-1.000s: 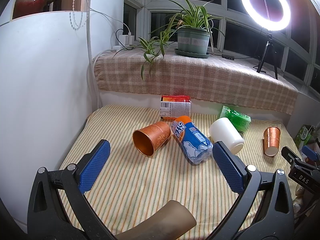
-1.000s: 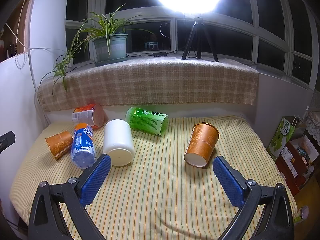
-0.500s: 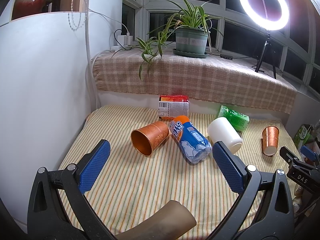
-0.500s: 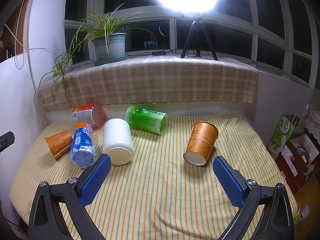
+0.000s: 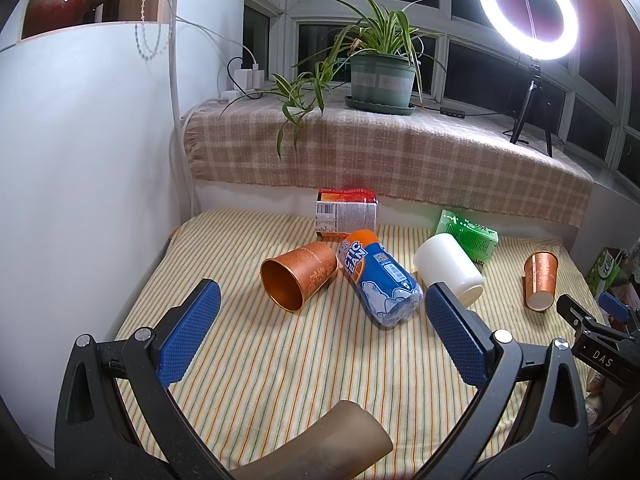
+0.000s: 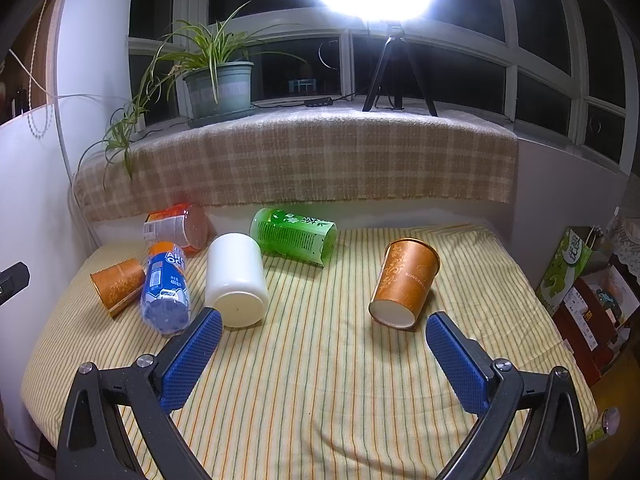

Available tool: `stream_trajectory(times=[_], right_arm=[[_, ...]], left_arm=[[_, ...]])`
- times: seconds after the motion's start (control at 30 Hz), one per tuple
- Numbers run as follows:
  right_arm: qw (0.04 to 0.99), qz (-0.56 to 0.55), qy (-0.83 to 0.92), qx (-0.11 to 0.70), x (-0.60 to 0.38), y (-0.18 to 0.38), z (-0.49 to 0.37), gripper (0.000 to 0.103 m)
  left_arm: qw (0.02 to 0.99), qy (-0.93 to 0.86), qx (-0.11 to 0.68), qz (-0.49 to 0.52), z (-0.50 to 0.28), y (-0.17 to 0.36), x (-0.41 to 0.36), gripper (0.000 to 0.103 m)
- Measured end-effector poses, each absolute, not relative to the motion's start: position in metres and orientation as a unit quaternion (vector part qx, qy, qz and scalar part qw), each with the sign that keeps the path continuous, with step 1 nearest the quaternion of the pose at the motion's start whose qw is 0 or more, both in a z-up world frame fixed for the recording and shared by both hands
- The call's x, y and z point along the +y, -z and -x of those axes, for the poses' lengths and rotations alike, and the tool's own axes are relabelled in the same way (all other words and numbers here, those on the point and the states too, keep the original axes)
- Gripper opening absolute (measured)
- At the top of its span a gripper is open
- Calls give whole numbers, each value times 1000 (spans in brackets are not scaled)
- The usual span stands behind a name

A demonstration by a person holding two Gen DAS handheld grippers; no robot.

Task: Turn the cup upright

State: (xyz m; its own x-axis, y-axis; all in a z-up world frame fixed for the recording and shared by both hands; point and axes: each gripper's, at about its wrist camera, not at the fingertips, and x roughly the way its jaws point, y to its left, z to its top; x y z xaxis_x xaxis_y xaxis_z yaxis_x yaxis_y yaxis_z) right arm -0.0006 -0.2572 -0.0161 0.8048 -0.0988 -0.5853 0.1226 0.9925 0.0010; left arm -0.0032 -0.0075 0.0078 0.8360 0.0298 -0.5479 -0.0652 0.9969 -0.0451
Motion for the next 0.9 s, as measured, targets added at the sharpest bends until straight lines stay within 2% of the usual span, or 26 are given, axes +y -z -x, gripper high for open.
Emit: stream_trajectory(times=[0.9], right_arm=[[937,-30,23,348,-263,24,-25,103]], left_arm=[[950,-34,309,37,2,5,9,103]])
